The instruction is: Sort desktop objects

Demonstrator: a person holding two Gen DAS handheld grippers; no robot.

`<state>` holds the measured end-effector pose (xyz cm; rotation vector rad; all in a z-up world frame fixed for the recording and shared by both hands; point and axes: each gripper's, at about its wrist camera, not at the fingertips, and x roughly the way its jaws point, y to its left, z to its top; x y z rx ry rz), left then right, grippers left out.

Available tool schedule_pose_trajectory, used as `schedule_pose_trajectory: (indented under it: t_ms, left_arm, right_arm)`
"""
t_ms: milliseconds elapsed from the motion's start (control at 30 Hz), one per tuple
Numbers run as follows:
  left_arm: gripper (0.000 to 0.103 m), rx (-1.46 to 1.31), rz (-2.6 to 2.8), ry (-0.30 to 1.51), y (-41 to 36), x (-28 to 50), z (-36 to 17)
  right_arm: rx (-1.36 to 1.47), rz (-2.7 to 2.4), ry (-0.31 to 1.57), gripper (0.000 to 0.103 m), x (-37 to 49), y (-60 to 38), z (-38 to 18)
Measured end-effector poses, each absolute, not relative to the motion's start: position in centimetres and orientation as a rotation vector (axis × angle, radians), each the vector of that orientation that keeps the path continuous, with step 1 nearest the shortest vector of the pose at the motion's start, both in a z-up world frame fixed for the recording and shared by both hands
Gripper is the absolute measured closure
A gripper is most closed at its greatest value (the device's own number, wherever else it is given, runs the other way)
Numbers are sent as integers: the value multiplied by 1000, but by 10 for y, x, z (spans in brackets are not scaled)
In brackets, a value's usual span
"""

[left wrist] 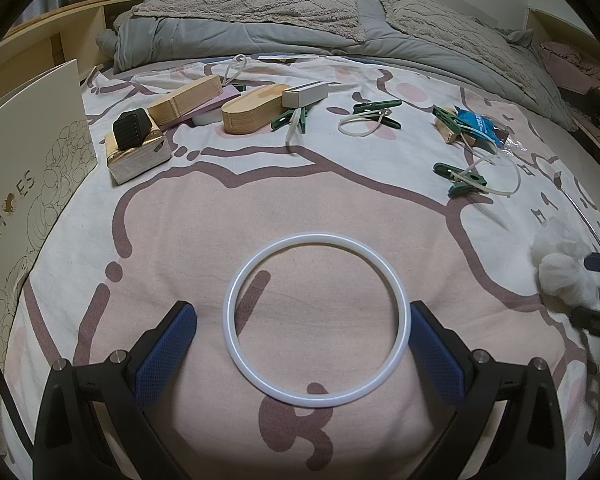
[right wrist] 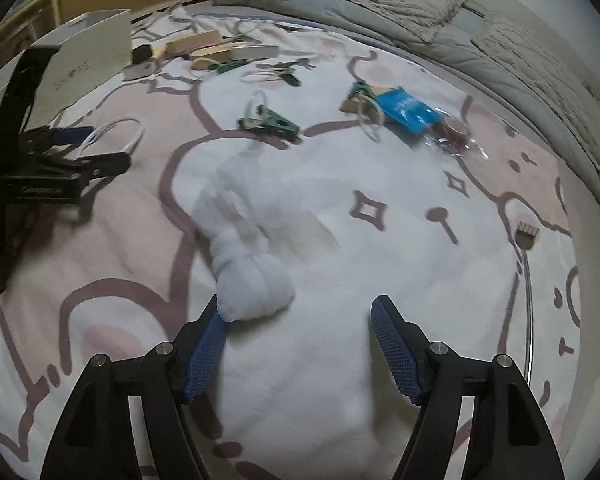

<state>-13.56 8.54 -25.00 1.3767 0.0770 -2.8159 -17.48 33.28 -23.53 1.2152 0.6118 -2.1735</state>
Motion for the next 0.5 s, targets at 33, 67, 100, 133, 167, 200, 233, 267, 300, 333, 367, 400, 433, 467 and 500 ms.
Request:
schedule_pose_trajectory:
  t_ms: [33,67,100,133,167,200,233,267,300,333,367,400,433,467,500]
  left_arm:
    - [0,1377,-2816,77,85,-136,-250]
    - [0,1377,-2816,77,85,-136,-250]
    - [0,1377,-2816,77,85,-135,-250]
    - [0,1376,-2816,77,85,-135,-250]
    - [0,1376,-2816,77,85,-136,-250]
    - [0,1376,-2816,77,85,-135,-250]
    - [0,1376,-2816,77,85,-135,-250]
    - [0,1376,-2816,77,85,-136,-250]
    - [0,1376,-2816,78,85,-135,-250]
    - [0,1376,-2816,78,85,-136,-250]
    - [0,1376,-2816,77,85,-135,-250]
    - [0,1376,-2815,77,85,-135,-250]
    - [0,1376,-2815,78,85,-135,-250]
    - [0,1376,-2815,78,85,-135,-250]
    - [0,1376,-2815,78,85,-135,-250]
  right_arm:
    - [1221,-2189,606,30,-177,335,-235]
    - [1227,-2206,607,30,-179,337,-235]
    - [1231,-2227,615,30,-181,338,-236]
    - [1234,-2245,621,29,-184,340,-236]
    - [1242,-2262,611,28,-186,343,-237]
    - [1248,-2270,594,23,-189,345,-238]
    - [1254,-2282,577,20,-190,348,-238]
    - [1257,-2285,567,20,-191,349,-239]
    - [1258,-2284,556,20,-190,350,-239]
    - [1254,-2274,543,20,-189,351,-238]
    - [1250,-2248,521,20,-187,351,-238]
    - [1243,-2208,484,20,-185,351,-236]
    - [1231,-2174,447,20,-182,350,-234]
    - [1217,-2161,425,18,-179,348,-232]
    - [1203,-2159,403,13,-176,345,-230]
